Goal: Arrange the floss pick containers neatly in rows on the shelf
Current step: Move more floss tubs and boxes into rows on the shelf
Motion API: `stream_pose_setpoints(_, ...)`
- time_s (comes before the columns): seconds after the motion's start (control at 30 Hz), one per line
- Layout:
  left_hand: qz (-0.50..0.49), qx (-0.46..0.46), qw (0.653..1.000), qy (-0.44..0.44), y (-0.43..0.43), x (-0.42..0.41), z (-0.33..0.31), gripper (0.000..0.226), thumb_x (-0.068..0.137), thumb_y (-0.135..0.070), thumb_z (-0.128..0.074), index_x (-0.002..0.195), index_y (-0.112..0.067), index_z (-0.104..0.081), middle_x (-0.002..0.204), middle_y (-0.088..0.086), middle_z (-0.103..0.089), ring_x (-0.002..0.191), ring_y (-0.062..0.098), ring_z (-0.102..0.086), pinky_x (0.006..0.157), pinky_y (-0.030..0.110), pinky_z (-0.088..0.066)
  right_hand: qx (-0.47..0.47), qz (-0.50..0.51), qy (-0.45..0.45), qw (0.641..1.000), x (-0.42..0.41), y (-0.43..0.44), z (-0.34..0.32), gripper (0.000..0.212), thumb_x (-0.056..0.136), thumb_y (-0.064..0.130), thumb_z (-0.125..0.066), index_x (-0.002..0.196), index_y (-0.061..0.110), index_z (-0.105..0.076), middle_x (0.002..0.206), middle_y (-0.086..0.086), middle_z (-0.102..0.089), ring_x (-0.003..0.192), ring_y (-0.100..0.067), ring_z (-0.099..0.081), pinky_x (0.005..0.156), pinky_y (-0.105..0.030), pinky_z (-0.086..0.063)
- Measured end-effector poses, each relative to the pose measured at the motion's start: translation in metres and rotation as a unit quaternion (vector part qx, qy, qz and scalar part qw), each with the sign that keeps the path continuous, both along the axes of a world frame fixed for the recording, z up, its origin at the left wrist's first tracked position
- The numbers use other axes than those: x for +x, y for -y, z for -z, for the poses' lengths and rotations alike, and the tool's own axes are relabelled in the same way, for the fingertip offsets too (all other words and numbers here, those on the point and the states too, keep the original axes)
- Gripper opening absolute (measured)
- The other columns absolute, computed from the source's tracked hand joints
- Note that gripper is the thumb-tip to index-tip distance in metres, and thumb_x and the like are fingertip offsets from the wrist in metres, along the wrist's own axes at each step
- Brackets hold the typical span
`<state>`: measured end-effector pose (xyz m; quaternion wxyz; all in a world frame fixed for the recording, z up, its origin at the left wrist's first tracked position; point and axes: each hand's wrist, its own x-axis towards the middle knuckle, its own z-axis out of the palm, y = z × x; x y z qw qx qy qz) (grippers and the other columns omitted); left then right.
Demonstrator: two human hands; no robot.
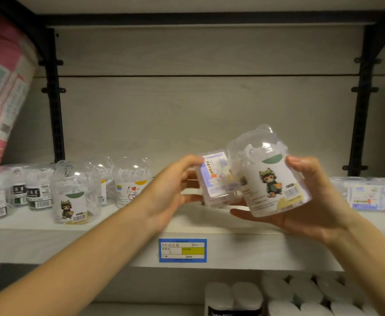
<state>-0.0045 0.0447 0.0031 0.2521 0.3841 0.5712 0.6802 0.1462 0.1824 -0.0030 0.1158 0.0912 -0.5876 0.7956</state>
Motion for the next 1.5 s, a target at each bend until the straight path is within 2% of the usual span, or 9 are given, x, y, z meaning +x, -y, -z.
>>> stream_pose_setpoints(0.17, -0.014, -0.016, 1.000, -0.003, 0.003, -0.007, -0.015, 0.012, 0.083, -0.017, -0.060, 0.079, -0.011, -0.069, 0.074, 0.005, -0.066, 0.050, 0.011, -0.057, 0.053, 0.021, -0.045, 0.020, -0.026, -0.024, 0.999, 0.011, -0.012, -0.002, 0.065, 0.053, 0.040, -0.080, 0.111, 0.015, -0.068, 0.113, -0.015, -0.068, 0.103, -0.032, -0.065, 0.085, -0.045, -0.054)
stream_pose_setpoints(0.33, -0.038, 0.085, 0.995, 0.042, 0.005, 0.004, 0.001, 0.007, 0.081, -0.007, -0.062, 0.081, -0.005, -0.069, 0.084, 0.010, -0.075, 0.072, 0.019, -0.071, 0.068, 0.022, -0.059, -0.002, 0.063, -0.055, 0.997, 0.023, -0.003, 0.015, 0.073, 0.039, 0.044, -0.086, 0.106, 0.019, -0.071, 0.112, -0.015, -0.068, 0.102, -0.031, -0.065, 0.088, -0.049, -0.052)
stream_pose_setpoints(0.5, -0.026, 0.016, 0.997, -0.068, 0.007, 0.012, 0.009, 0.039, 0.058, -0.017, -0.075, 0.095, -0.014, -0.062, 0.088, 0.010, -0.076, 0.081, 0.024, -0.073, 0.082, 0.036, -0.056, 0.022, 0.142, -0.055, 0.988, 0.029, 0.008, 0.024, 0.077, 0.033, 0.050, -0.085, 0.101, 0.017, -0.070, 0.096, -0.008, -0.070, 0.088, -0.022, -0.066, 0.081, -0.037, -0.057)
stream_pose_setpoints(0.7, -0.006, -0.028, 0.984, -0.175, -0.013, 0.027, -0.004, 0.047, 0.035, -0.043, -0.081, 0.075, -0.021, -0.074, 0.082, 0.009, -0.072, 0.072, 0.017, -0.066, 0.075, 0.031, -0.053, 0.039, 0.131, -0.092, 0.986, 0.062, -0.011, 0.014, 0.059, 0.043, 0.046, -0.082, 0.094, 0.019, -0.073, 0.094, -0.005, -0.069, 0.081, -0.014, -0.067, 0.067, -0.023, -0.054)
stream_pose_setpoints(0.83, 0.041, -0.009, 0.987, -0.156, -0.041, 0.051, -0.013, 0.045, 0.038, -0.025, -0.088, 0.080, -0.016, -0.074, 0.082, 0.012, -0.074, 0.066, 0.015, -0.069, 0.062, 0.022, -0.058, 0.087, 0.150, -0.094, 0.980, 0.094, -0.040, 0.011, 0.064, 0.049, 0.050, -0.079, 0.104, 0.018, -0.069, 0.101, -0.007, -0.067, 0.088, -0.016, -0.064, 0.070, -0.023, -0.053)
stream_pose_setpoints(0.93, 0.014, -0.006, 0.982, -0.186, -0.072, 0.081, -0.010, 0.041, 0.062, -0.014, -0.078, 0.099, -0.003, -0.063, 0.087, 0.016, -0.074, 0.073, 0.019, -0.068, 0.069, 0.022, -0.057, 0.162, 0.226, -0.106, 0.955, 0.130, -0.068, 0.004, 0.053, 0.051, 0.057, -0.071, 0.098, 0.032, -0.072, 0.101, 0.004, -0.071, 0.093, -0.012, -0.066, 0.079, -0.025, -0.052)
stream_pose_setpoints(1.13, 0.008, -0.053, 0.977, -0.208, -0.144, 0.132, 0.003, 0.024, 0.075, -0.004, -0.072, 0.095, -0.003, -0.060, 0.072, 0.004, -0.068, 0.064, 0.010, -0.065, 0.063, 0.014, -0.052, 0.268, 0.342, -0.068, 0.898, 0.194, -0.135, -0.009, 0.051, 0.036, 0.074, -0.069, 0.084, 0.055, -0.067, 0.107, 0.015, -0.070, 0.101, -0.006, -0.065, 0.090, -0.034, -0.046)
stream_pose_setpoints(1.33, -0.016, -0.104, 0.962, -0.253, -0.183, 0.143, 0.019, 0.018, 0.072, -0.008, -0.076, 0.081, -0.013, -0.061, 0.064, -0.002, -0.068, 0.056, -0.001, -0.062, 0.056, 0.006, -0.044, 0.271, 0.346, -0.085, 0.894, 0.218, -0.170, -0.005, 0.084, 0.035, 0.072, -0.073, 0.111, 0.039, -0.062, 0.119, 0.007, -0.066, 0.115, -0.016, -0.059, 0.105, -0.048, -0.036)
stream_pose_setpoints(1.5, -0.037, -0.142, 0.949, -0.278, -0.192, 0.143, 0.021, 0.021, 0.072, -0.015, -0.078, 0.088, -0.013, -0.064, 0.082, 0.008, -0.073, 0.072, 0.009, -0.066, 0.073, 0.020, -0.047, 0.249, 0.336, -0.105, 0.902, 0.223, -0.180, -0.006, 0.045, 0.051, 0.058, -0.073, 0.094, 0.046, -0.069, 0.111, 0.008, -0.070, 0.105, -0.011, -0.065, 0.100, -0.041, -0.041)
